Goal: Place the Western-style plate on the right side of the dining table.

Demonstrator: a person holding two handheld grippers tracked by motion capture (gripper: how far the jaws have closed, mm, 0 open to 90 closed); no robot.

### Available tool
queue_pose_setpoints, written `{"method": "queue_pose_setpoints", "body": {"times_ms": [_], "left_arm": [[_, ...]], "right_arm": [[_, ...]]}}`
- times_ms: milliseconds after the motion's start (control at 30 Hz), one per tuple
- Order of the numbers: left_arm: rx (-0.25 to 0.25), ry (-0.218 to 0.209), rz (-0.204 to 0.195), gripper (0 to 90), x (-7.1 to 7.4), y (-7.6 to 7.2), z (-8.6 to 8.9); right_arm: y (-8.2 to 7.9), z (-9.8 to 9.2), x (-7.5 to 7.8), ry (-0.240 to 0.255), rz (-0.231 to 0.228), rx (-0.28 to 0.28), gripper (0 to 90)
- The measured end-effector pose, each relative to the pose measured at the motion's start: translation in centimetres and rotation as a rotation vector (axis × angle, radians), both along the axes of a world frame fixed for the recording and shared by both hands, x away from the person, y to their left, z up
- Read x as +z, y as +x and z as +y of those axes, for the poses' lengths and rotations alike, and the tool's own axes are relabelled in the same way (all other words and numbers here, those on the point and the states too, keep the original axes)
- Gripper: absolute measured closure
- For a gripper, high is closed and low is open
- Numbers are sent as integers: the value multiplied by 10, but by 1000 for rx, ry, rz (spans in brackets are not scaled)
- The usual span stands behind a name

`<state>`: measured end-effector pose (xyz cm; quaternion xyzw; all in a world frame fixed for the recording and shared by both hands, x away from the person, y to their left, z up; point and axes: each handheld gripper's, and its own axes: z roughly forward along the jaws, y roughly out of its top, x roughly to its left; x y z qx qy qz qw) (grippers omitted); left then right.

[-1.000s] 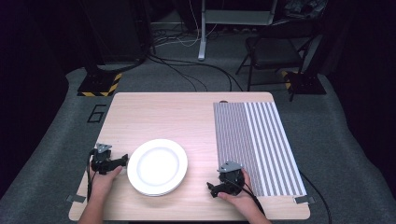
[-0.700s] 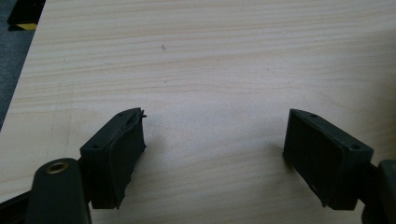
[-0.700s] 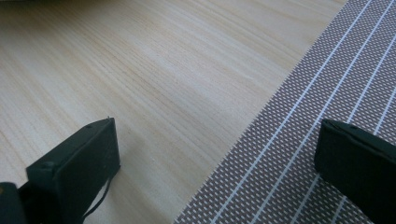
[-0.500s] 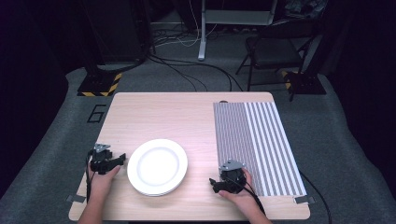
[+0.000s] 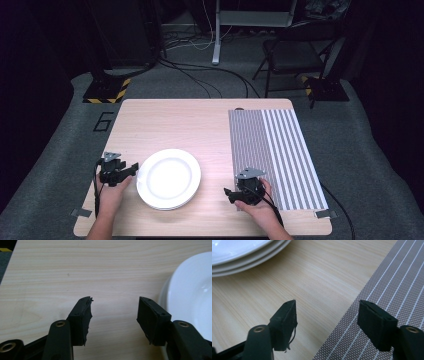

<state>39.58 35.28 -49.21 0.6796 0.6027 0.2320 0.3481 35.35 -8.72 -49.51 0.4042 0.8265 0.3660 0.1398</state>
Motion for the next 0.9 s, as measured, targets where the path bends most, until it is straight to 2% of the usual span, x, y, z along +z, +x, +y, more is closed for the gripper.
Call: {"method": "queue_pose_setpoints", "body": {"times_ms": [33,67,167,233,367,400,567,667,700,900], "left_arm": [[0,0,0,453,0,0,0],[-3,2,-1,455,8,0,-5],[5,7,-9,463,16,-2,-8],[34,-21,-21,478,24,-7,-12],[26,-39,-14,505,31,-12,-14],[16,-76,-27,518,35,-17,-13],[-19,-83,-35,554,38,-26,-12],[-32,-113,-33,558,41,-32,-10],[-43,-121,-31,574,42,-33,-10],[-80,-101,-52,574,47,-35,-17]], "right_arm": [[-1,0,3,6,5,-3,336],[-1,0,4,14,1,3,336],[-2,0,7,19,0,5,336],[-2,-1,9,17,-4,3,335],[-2,-1,11,11,-9,3,339],[-1,-1,13,14,-1,9,355],[4,1,24,30,18,16,418],[8,2,29,32,11,6,431],[12,5,35,55,14,-5,434],[24,16,49,50,-1,12,446]]}}
